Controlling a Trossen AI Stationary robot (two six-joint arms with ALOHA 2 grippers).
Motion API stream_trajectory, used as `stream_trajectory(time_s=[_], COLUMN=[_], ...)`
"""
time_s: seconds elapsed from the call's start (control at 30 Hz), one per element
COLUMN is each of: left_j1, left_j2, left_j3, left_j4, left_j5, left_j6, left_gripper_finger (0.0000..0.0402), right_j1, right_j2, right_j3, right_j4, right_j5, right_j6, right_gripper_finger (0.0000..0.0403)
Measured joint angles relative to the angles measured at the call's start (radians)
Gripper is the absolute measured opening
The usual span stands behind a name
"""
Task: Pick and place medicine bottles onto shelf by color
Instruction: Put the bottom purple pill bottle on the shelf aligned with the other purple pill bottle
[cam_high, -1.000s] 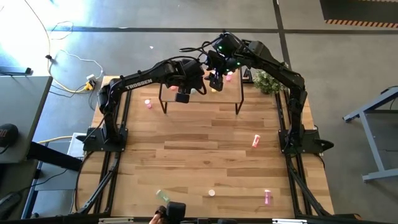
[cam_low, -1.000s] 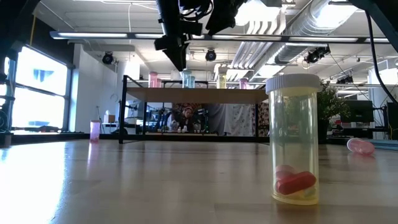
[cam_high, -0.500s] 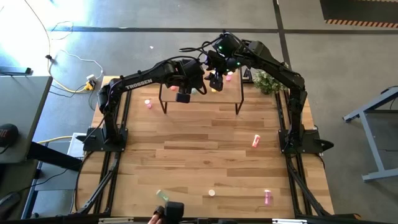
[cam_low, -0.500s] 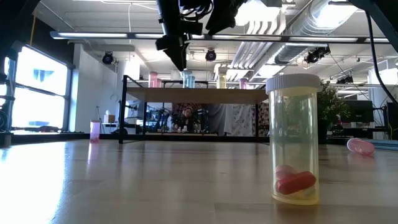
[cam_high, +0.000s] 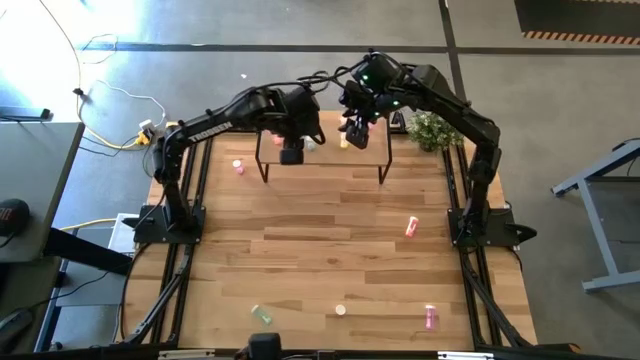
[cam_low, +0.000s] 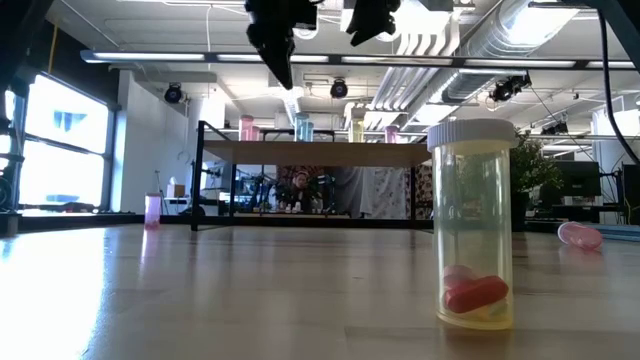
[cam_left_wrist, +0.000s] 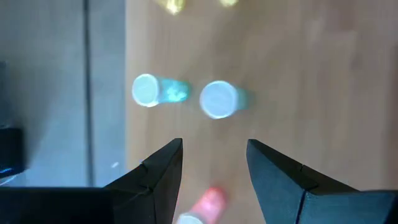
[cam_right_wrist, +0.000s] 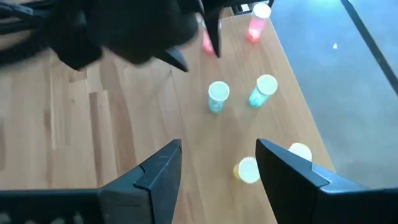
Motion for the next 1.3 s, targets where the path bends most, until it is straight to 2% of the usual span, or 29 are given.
stream_trajectory(time_s=[0.2,0.4,0.63,0.83,1.1,1.3], left_j1=[0.021,0.005,-0.08,-0.145,-0.253,-0.319], left_j2=[-0.081,-0.216,-0.431,-0.587,-0.78,-0.865], left_j3=[-0.026,-0.166,-0.443,-0.62,-0.837,-0.955], left_j4=[-0.007,0.028,0.238,0.368,0.572,0.669], left_j5=[0.236,0.422,0.438,0.44,0.439,0.437], left_j6=[-0.106,-0.16,-0.239,-0.347,-0.45,-0.5], left_gripper_finger=[0.017,0.017,0.017,0.017,0.017,0.017], right_j1=[0.008,0.039,0.147,0.265,0.414,0.512], right_j2=[-0.031,-0.046,-0.046,-0.046,-0.074,-0.107], right_j3=[0.0,0.0,-0.001,-0.038,-0.237,-0.404], right_j4=[-0.035,-0.148,-0.218,-0.241,-0.228,-0.204], right_j5=[-0.005,-0.003,0.092,0.199,0.229,0.229], right_j6=[0.072,0.161,0.283,0.391,0.564,0.755], right_gripper_finger=[0.0197,0.0197,0.0197,0.0197,0.0197,0.0197])
